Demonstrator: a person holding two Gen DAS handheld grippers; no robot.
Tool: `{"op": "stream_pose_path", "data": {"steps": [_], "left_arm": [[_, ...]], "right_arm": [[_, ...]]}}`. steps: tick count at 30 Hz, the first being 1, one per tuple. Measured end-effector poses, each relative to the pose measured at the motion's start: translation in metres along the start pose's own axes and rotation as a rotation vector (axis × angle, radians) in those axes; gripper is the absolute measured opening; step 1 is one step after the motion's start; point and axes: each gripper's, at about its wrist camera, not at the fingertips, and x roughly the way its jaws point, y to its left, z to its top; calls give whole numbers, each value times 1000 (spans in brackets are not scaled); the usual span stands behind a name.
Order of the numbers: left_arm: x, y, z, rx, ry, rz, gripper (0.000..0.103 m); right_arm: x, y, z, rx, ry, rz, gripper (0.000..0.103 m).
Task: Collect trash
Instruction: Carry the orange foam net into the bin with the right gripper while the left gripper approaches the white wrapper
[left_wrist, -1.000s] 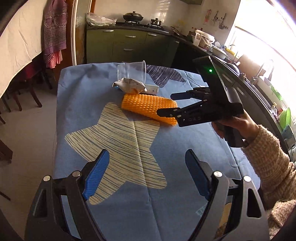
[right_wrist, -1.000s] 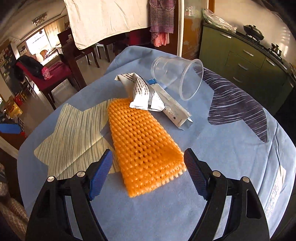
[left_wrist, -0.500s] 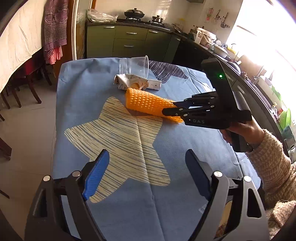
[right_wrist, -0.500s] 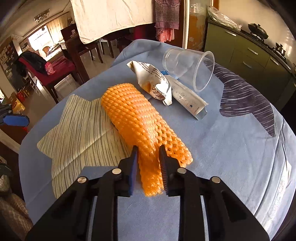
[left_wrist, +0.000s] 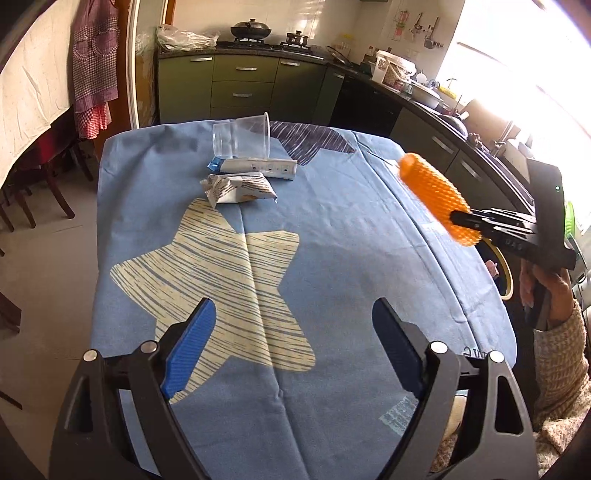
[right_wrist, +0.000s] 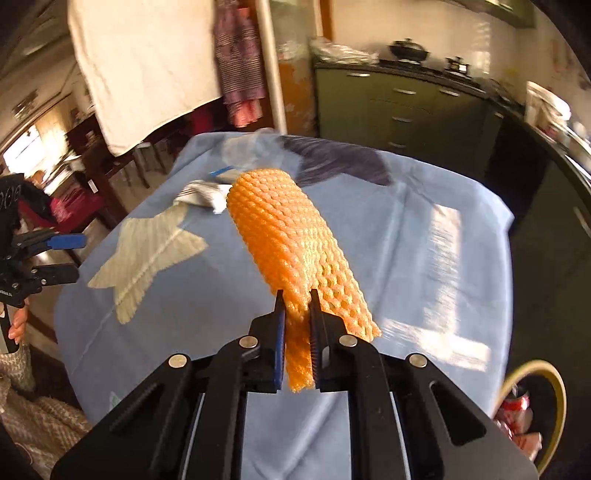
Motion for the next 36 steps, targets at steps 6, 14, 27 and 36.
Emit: {"op": "stream_pose_path", "data": {"steps": [6, 14, 27, 36], "left_arm": [[13, -11, 2, 14, 20, -21, 82], [25, -26, 4, 49, 51, -31, 82], [68, -13, 34, 128, 105, 89, 85], [111, 25, 101, 89, 95, 163, 89]], "right_arm": [[-53, -128, -67, 250, 27, -363, 12], [-32, -217, -133, 456, 180, -492, 31], [-78, -165, -108, 455, -32, -454, 57], [-55, -125, -89, 386, -37, -346, 57]]}}
